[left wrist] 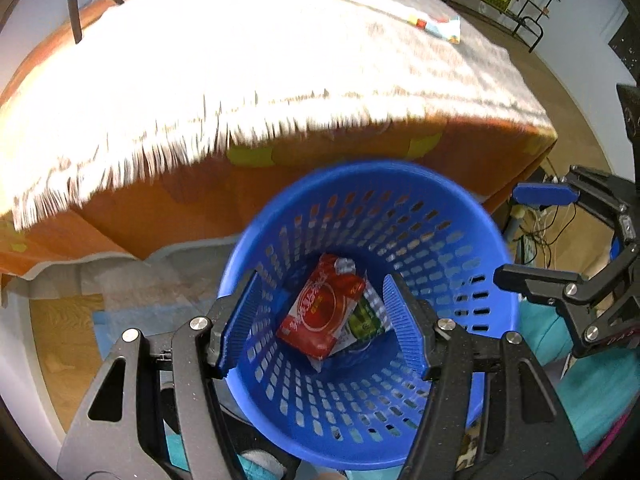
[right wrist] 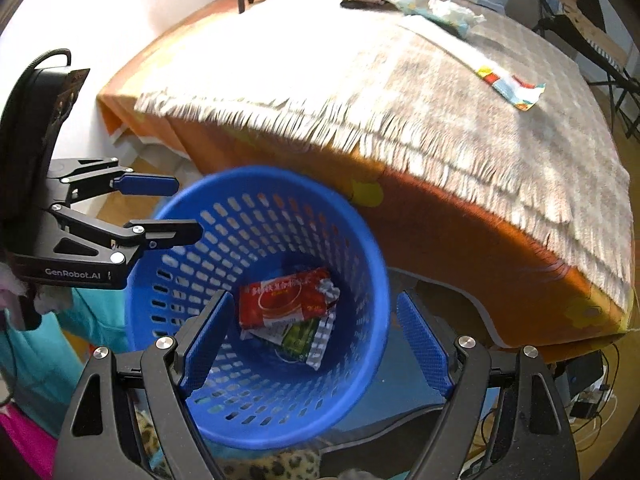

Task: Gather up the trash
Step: 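Move both tools back over the bed toward the white plastic bag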

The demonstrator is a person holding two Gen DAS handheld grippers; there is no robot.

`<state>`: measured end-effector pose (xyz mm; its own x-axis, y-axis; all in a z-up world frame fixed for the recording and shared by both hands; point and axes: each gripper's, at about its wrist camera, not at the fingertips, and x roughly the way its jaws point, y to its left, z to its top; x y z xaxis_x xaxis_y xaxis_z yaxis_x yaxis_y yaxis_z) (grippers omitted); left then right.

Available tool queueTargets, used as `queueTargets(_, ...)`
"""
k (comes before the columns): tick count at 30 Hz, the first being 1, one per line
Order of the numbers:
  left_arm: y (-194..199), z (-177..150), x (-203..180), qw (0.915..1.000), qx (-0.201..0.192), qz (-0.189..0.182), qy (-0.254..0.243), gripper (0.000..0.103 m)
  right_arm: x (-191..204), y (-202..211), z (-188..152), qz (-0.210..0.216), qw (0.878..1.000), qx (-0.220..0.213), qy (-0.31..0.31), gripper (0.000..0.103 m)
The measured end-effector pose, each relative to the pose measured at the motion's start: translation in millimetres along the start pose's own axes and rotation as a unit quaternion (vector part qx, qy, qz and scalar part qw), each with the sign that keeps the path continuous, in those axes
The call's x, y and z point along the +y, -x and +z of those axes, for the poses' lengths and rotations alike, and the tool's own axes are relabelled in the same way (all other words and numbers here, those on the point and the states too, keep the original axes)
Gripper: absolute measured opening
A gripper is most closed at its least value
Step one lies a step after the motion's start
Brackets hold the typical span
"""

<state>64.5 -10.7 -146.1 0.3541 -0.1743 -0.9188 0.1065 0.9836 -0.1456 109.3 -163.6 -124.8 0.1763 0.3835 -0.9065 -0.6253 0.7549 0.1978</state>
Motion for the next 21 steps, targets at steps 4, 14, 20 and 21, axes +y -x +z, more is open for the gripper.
queueTargets(4,10.2,16.5,0.1,0.9999,-0.016,-0.004,0.001,0.065,-8.4,11.4,10.4,0.007,1.000,-0.014,-0.016,0.084)
queueTargets(14,25.9,57.0,1.2,0.9989,-0.045,-0.008,-0.004,0.065,-33.0,30.9,42.2,-0.011,0.999,-0.043,-0.019,0.084)
queueTargets(20,33.3,79.8,9.9,0.9981,-0.062,-0.008,-0.001,0.065,-50.6,39.5,66.0,-0.024,0.997,-0.063,-0.023,0.084)
queueTargets(21,34.5,84.4,11.7,0.9979,-0.065,-0.008,0.000,0.065,-53.6,39.3,70.5,-0.027,0.997,-0.065,-0.022,0.084)
